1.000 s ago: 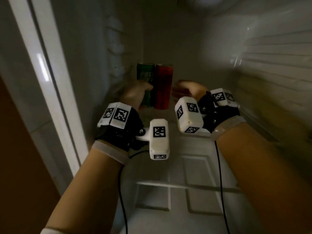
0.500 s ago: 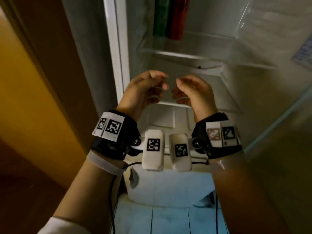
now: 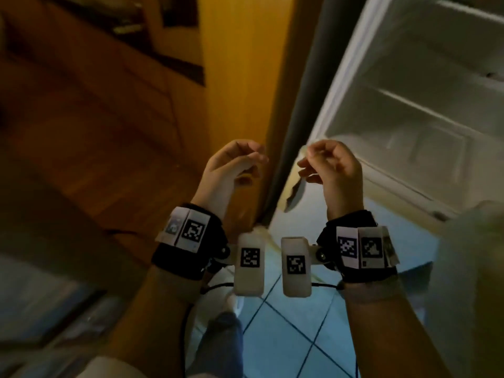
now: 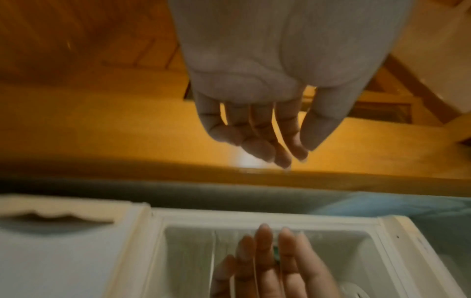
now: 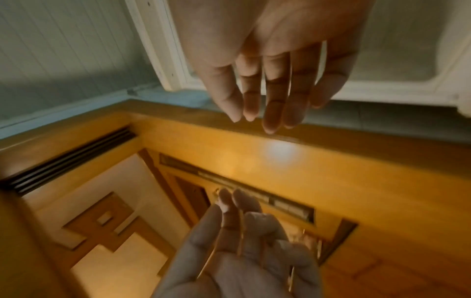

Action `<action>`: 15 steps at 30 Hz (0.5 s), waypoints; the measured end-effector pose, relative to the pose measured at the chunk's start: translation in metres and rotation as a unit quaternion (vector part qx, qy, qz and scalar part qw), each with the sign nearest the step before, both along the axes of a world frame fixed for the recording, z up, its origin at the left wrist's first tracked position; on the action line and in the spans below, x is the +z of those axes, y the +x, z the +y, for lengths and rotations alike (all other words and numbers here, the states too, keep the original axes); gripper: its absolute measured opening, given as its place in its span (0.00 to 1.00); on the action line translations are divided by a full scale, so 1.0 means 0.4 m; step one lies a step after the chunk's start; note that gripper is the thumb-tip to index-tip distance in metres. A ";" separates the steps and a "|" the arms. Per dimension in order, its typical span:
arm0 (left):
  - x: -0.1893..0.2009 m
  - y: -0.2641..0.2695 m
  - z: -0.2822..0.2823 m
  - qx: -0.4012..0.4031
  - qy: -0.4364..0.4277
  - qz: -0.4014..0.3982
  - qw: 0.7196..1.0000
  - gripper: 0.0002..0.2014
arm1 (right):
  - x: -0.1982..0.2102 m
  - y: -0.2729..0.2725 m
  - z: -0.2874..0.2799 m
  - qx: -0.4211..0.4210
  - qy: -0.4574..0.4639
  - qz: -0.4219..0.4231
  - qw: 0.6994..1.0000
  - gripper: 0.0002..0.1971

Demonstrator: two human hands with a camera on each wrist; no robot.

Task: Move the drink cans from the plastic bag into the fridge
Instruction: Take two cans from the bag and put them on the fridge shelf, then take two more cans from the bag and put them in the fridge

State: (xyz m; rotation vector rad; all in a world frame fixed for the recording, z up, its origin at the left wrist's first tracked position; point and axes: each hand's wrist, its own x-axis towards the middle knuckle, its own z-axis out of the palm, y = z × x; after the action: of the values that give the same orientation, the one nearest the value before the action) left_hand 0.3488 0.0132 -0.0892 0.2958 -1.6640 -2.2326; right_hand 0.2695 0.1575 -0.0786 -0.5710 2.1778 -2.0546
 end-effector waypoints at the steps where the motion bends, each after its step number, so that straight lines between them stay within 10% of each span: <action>1: -0.001 0.066 -0.025 0.041 -0.011 0.000 0.999 0.03 | -0.004 0.047 -0.033 0.028 -0.002 -0.004 1.000 0.04; 10: 0.008 0.723 -0.152 0.338 -0.039 0.005 0.940 0.07 | -0.013 0.558 -0.359 0.346 -0.035 0.012 0.937 0.07; 15: 0.033 1.184 -0.122 0.528 -0.046 -0.020 0.848 0.08 | -0.006 0.988 -0.471 0.513 -0.087 -0.058 0.852 0.08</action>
State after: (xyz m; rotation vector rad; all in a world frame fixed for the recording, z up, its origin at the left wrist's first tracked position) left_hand 0.8224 -0.0358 -0.0758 0.9583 -1.1378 -1.2951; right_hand 0.6647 -0.0309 -0.0810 -1.2347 1.1362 -1.5673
